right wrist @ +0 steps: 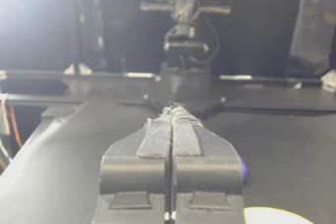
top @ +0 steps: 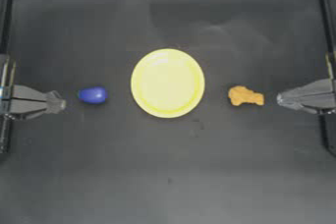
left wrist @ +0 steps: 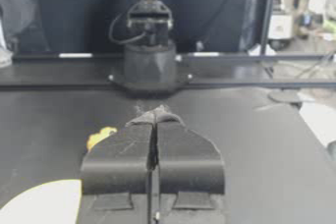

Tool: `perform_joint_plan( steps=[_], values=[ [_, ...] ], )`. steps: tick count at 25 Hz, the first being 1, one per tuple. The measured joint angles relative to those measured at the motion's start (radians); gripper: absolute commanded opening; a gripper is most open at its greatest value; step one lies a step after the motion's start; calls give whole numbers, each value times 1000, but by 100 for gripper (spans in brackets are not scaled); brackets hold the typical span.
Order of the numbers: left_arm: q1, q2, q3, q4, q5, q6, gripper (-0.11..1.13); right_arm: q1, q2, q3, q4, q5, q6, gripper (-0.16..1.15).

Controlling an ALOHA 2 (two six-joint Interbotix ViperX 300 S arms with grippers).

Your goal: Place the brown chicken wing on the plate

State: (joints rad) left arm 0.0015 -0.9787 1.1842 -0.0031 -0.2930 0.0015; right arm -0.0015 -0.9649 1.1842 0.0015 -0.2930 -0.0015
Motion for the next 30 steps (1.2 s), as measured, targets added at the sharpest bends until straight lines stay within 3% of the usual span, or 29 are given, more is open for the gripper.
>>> perform_joint_plan(
  steps=[1, 8, 11, 13, 14, 17, 18, 20, 23, 27, 30],
  values=[
    [2, -2, 9, 0, 3, 5, 1, 0, 0, 6, 0, 2, 0, -3],
    [3, -40, 40, 0, 35, 34, 8, -14, -3, 37, 2, 18, 3, 9],
    [5, -40, 38, 0, 51, 46, 18, -15, -3, 32, -5, 38, -2, 15],
    [9, -40, 40, 0, 52, 48, 38, -25, -3, 25, -15, 51, -2, 28],
    [12, -40, 40, 0, 54, 48, 56, -29, -3, 20, -21, 55, 0, 38],
    [14, -40, 40, 0, 55, 49, 101, -40, -3, 15, -40, 64, -2, 77],
    [14, -40, 40, 0, 55, 49, 109, -41, -3, 12, -44, 67, -2, 92],
    [14, -40, 38, 0, 55, 49, 105, -43, -3, 6, -48, 72, -3, 110],
    [18, -31, 31, 0, 57, 49, 97, -43, -3, -6, -51, 100, -3, 98],
    [29, -14, 23, 0, 71, 51, 102, -69, -2, -44, -48, 198, -3, 100],
    [32, -14, 23, 0, 77, 49, 103, -127, 9, -106, -46, 351, -3, 101]
  ],
)
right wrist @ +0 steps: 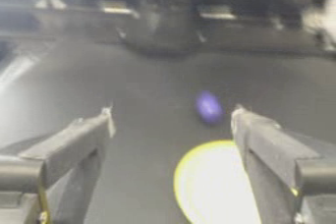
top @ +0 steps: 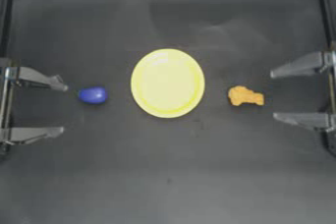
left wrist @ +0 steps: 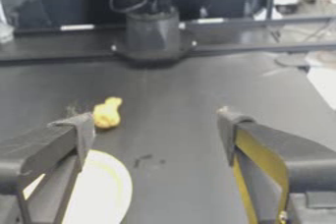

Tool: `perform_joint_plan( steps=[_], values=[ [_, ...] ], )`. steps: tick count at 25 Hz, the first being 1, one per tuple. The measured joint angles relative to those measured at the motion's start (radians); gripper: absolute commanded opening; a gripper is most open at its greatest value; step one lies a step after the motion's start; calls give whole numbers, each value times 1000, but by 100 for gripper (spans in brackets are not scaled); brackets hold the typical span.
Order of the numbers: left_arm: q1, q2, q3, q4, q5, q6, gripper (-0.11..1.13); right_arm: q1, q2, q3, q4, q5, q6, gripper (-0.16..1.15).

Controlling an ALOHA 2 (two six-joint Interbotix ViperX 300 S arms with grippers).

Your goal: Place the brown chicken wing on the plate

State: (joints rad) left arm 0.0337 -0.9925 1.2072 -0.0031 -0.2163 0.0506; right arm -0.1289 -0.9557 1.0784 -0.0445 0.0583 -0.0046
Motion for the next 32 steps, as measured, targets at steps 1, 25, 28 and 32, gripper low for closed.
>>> perform_joint_plan(
  steps=[1, 25, 28, 32],
  values=[
    [0, 0, 0, 0, 0, 0, 103, -23, 8, -21, -2, 58, -2, 101],
    [37, 60, -23, -17, 26, 0, 103, -227, 420, -264, 38, 666, -153, 101],
    [41, 83, -28, -18, 26, 0, 103, -244, 448, -264, 69, 664, -195, 101],
    [41, 101, -37, -18, 28, 0, 103, -261, 503, -261, 109, 637, -241, 101]
  ],
)
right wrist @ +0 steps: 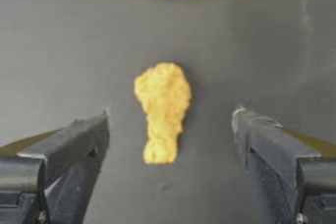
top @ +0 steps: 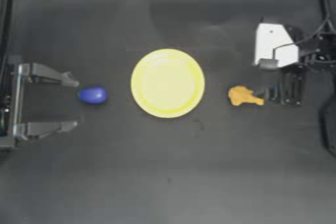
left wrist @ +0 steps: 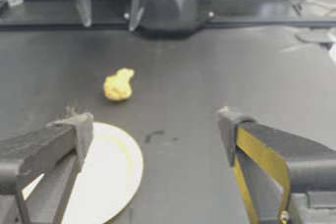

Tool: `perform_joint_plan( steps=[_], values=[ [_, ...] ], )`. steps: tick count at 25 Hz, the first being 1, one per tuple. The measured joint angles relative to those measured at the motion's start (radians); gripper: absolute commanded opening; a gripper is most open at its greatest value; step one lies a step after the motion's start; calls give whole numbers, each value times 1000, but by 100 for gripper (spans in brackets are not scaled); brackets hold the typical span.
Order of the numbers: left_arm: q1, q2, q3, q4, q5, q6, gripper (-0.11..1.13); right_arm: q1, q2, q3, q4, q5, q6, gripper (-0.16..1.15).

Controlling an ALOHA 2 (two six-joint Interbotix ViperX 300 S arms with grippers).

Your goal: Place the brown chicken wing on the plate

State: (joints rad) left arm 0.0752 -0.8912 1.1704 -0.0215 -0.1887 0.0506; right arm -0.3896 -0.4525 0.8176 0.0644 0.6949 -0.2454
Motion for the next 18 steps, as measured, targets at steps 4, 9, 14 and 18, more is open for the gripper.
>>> perform_joint_plan(
  steps=[4, 9, 14, 18],
  values=[
    [0, 2, 0, 0, 0, 0, 103, 0, 61, 18, 2, -48, -3, 101],
    [0, 2, 0, 0, 0, 0, 103, 0, 138, 23, 0, -74, -5, 101],
    [0, 2, 0, 0, 0, 0, 103, 0, 207, 21, -6, -103, -6, 101],
    [0, 2, 0, 0, 0, 0, 103, 0, 262, 23, -6, -112, -6, 101]
  ],
)
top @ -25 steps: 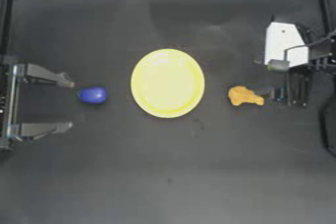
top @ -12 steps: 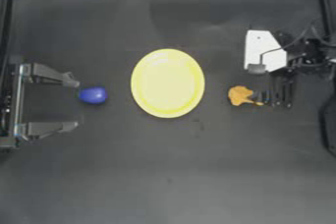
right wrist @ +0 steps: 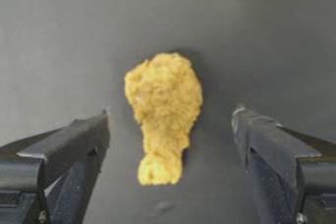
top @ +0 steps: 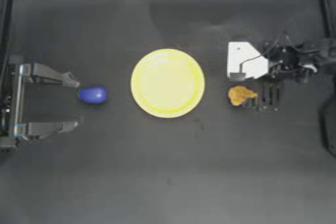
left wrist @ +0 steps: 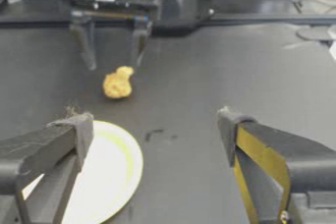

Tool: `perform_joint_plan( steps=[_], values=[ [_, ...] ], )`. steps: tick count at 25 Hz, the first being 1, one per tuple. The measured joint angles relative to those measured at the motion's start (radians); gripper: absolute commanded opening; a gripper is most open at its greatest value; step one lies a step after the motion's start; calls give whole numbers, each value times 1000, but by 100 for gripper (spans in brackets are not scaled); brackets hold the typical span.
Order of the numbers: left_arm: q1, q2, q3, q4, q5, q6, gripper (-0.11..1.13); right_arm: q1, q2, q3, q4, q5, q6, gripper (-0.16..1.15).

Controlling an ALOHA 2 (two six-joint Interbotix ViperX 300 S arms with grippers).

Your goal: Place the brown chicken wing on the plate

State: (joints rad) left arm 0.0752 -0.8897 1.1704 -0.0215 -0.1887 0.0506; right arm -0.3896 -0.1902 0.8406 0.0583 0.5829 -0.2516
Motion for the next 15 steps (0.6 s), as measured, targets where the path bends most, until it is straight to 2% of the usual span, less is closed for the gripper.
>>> perform_joint_plan(
  steps=[11, 15],
  values=[
    [8, 0, 0, 0, 0, 0, 103, 2, 95, -14, 0, -48, -2, 101],
    [8, 0, 0, 0, 0, -3, 103, 8, 127, -28, 2, -40, -9, 97]
  ],
)
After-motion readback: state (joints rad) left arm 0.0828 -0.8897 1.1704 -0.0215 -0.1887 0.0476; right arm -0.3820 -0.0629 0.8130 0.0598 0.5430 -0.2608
